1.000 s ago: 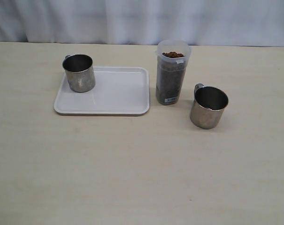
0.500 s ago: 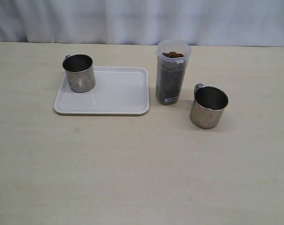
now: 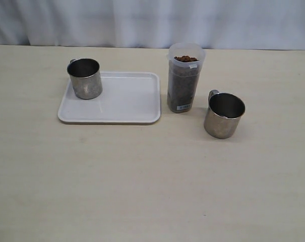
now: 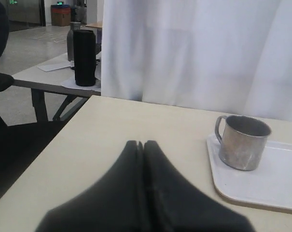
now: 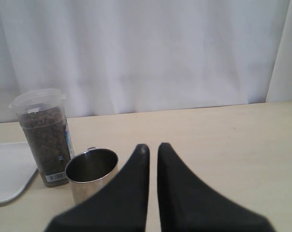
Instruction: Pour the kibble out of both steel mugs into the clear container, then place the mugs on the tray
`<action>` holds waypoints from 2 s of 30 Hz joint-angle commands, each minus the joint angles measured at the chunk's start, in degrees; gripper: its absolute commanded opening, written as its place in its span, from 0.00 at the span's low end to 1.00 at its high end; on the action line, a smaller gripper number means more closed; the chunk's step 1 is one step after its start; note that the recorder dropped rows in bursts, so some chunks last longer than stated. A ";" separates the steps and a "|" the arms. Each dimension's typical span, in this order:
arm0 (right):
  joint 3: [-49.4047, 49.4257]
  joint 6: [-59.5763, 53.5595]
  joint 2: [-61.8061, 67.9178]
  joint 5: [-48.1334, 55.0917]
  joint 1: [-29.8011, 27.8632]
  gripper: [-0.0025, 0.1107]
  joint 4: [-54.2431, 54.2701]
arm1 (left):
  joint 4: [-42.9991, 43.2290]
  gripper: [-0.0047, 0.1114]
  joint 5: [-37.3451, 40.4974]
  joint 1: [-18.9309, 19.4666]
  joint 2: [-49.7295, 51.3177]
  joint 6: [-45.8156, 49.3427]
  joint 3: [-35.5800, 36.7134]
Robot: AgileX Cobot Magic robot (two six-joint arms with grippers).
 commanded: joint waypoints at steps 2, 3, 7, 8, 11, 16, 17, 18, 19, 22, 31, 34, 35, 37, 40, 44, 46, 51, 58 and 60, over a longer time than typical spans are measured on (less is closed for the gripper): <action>0.15 -0.19 -0.18 -0.29 -0.07 0.06 0.14 | -10.13 0.04 -0.94 -0.25 -0.14 12.14 0.19; 0.15 -0.19 -0.18 -0.29 -0.07 0.06 0.14 | -10.12 0.04 -0.77 -0.25 -0.14 12.14 0.19; 0.15 -0.19 -0.18 -0.29 -0.07 0.06 0.14 | -10.12 0.04 -0.32 -0.25 -0.14 12.14 0.19; 0.15 -0.19 -0.18 -0.29 -0.07 0.06 0.14 | -10.23 0.04 -0.17 -0.25 -0.14 12.14 0.19; 0.15 -0.19 -0.18 -0.29 -0.07 0.06 0.14 | -11.79 0.04 -0.08 -0.25 -0.14 12.14 0.19; 0.15 -0.19 -0.18 -0.29 -0.07 0.06 0.14 | -11.82 0.04 -0.08 -0.25 -0.14 12.14 0.19; 0.15 -0.19 -0.18 -0.29 -0.07 0.06 0.14 | -11.82 0.04 -0.08 -0.25 -0.14 12.14 0.19; 0.15 -0.19 -0.18 -0.29 -0.07 0.06 0.14 | -11.84 0.04 0.20 -0.25 -0.14 12.14 0.19; 0.15 -0.19 -0.18 -0.29 -0.07 0.06 0.14 | -11.84 0.04 1.04 -0.25 -0.14 12.14 0.19; 0.15 -0.19 -0.18 -0.29 -0.07 0.06 0.14 | -11.94 0.04 7.66 -0.25 -0.14 12.14 0.19; 0.15 -0.19 -0.18 -0.29 -0.07 0.06 0.14 | -7.66 0.04 6.92 -0.25 -0.14 12.14 0.19; 0.15 -0.19 -0.18 -0.29 -0.07 0.06 0.14 | -8.61 0.04 6.92 -0.25 -0.14 12.14 0.19; 0.15 -0.19 -0.18 -0.29 -0.07 0.06 0.14 | -9.30 0.04 6.92 -0.25 -0.14 12.14 0.19; 0.15 -0.19 -0.18 -0.29 -0.07 0.06 0.14 | -9.30 0.04 6.92 -0.25 -0.14 12.14 0.19; 0.15 -0.19 -0.18 -0.29 -0.07 0.06 0.14 | -7.61 0.04 6.92 -1.24 -0.14 12.14 0.19; 0.15 -0.19 -0.18 -0.29 -0.07 0.06 0.14 | -7.63 0.04 6.92 -3.53 -0.14 12.14 0.19; 0.15 -0.19 -0.18 -0.29 -0.07 0.06 0.14 | -7.29 0.04 6.92 -3.50 -0.14 12.14 0.19; 0.15 -0.19 -0.18 -0.29 -0.07 0.06 0.14 | -6.64 0.04 6.76 -3.50 -0.14 12.14 0.19; 0.15 -0.19 -0.18 -0.29 -0.07 0.06 0.14 | -6.64 0.04 6.76 -3.50 -0.14 12.14 0.19; 0.15 -0.19 -0.18 -0.29 -0.07 0.06 0.14 | -6.64 0.04 6.76 -3.50 -0.14 12.14 0.19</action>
